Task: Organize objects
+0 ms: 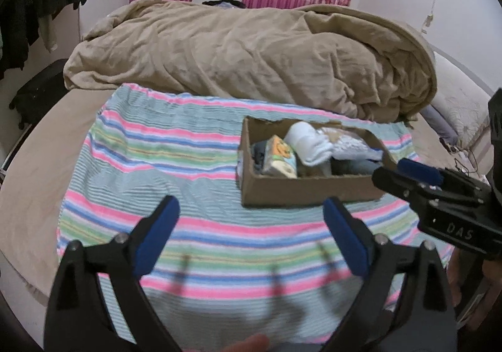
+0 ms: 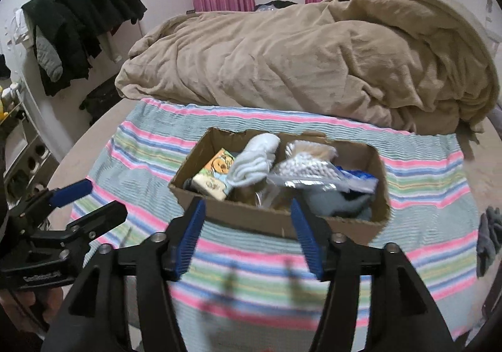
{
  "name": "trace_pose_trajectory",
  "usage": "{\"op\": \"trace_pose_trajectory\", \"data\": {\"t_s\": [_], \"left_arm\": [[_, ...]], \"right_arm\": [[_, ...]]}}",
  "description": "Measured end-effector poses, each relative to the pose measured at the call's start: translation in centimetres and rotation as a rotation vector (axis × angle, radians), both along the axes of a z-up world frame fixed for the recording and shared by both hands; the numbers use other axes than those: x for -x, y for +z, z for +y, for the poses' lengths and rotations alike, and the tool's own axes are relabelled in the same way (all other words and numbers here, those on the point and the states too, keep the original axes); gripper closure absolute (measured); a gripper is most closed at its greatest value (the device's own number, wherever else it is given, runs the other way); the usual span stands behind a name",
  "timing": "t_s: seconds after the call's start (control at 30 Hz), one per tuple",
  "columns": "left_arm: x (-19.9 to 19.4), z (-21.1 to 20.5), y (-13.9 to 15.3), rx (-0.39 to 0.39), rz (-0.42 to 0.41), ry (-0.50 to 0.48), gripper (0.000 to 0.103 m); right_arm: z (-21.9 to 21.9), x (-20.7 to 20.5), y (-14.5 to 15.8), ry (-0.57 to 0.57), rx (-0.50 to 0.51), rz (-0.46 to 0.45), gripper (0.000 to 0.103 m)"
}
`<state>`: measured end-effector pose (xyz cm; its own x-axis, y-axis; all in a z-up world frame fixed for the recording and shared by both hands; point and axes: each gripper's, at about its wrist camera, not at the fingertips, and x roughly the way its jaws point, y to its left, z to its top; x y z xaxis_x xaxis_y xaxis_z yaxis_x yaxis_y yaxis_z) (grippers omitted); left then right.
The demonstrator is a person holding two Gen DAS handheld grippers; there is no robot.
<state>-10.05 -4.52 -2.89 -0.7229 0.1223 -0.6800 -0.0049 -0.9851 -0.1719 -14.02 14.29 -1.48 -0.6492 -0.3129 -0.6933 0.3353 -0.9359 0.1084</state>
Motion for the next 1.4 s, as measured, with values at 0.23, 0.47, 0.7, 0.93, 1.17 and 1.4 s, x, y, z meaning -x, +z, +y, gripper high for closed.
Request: {"op": "trace_pose_trajectory", "data": {"t_s": [0.23,0.47,0.7,0.93,1.17,1.4], "left_arm": [[-2.6,1.4,0.6,0.014,0.007,-0.004,0.006],[-5.6,2.4,-0.1,0.019,0.001,0.011,0.005],[-8.1,3.3,-0.5,0.028,0.000,0.006,0.005],[-9.1,4.2,-1.4,0.044,-0.002,0.000,0.005],[-9.5,4.7,-1.8,0.045,-0.005,-0.013,0.005],[-9.3,5.0,-1.8,0.035,-0.007,-0.033,0.005]], "right_arm": [[2.1,-3.4,0.8,-0.025,0.000,0.020,0.038],[3.9,-7.0,0.9,-0.051,0.011,0.035,0.034],[5.1,-9.8,0.7,-0.061,0.017,0.047,0.034],[5.8,-11.6,-0.6,-0.065,0.037,0.036,0.034],[6.5,-11.9,-2.0,-0.081,0.043,0.017,0.034],[6.8,-11.5,-2.5,-0.088,0.048,0.009,0.034]]}}
